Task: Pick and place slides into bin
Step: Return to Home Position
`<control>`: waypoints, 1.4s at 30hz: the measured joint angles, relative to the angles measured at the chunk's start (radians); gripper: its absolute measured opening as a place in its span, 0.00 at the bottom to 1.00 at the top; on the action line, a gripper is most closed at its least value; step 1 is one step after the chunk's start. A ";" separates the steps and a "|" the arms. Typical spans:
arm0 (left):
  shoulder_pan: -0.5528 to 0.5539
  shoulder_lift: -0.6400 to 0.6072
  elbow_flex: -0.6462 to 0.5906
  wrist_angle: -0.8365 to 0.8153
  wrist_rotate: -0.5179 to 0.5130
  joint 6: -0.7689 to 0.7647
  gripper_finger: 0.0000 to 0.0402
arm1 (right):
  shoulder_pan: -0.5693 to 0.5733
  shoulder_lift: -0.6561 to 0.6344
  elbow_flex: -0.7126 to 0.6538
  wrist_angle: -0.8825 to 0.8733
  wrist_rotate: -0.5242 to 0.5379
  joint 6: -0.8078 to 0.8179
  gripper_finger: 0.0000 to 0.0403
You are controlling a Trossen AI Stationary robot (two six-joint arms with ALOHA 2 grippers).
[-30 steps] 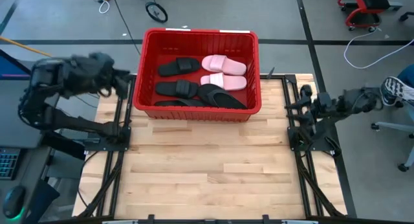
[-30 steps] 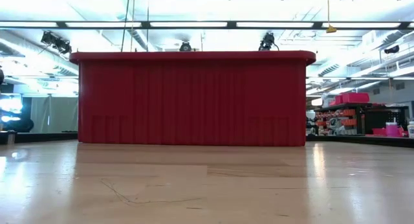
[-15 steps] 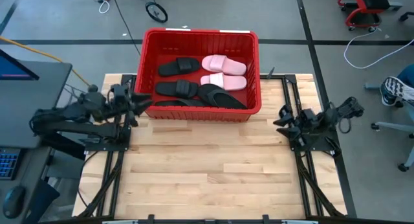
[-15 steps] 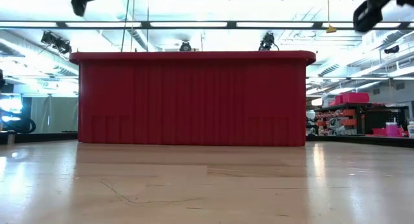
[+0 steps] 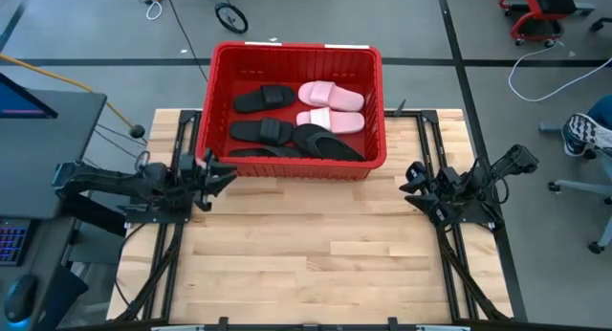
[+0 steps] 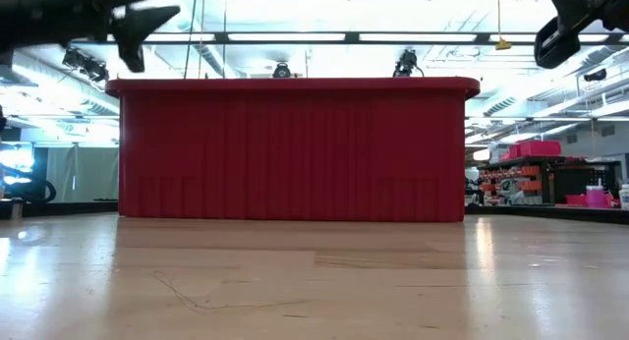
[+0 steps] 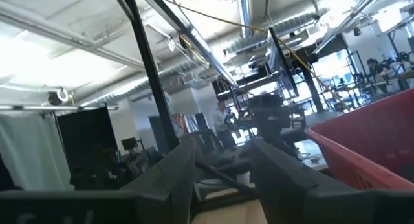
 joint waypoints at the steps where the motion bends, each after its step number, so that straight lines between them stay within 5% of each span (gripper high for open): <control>1: -0.008 0.000 -0.039 0.055 0.001 0.003 0.34 | 0.000 0.000 0.000 -0.005 0.000 -0.010 0.38; 4: -0.030 -0.003 -0.127 0.171 0.007 -0.030 0.36 | 0.000 0.000 0.000 -0.023 0.001 -0.012 0.38; 24: -0.065 0.001 -0.099 0.062 0.008 0.031 0.37 | 0.000 0.001 0.000 -0.031 0.000 0.038 0.38; 28: -0.064 0.001 -0.098 0.064 0.009 -0.117 0.36 | 0.000 0.001 0.000 -0.031 0.000 0.039 0.38; 33: -0.068 -0.004 -0.097 -0.059 0.112 0.020 0.37 | 0.000 0.001 0.000 -0.031 0.001 0.039 0.38; 42: -0.055 -0.138 -0.125 -0.222 0.190 0.004 0.39 | 0.000 0.002 0.000 -0.032 0.001 0.040 0.38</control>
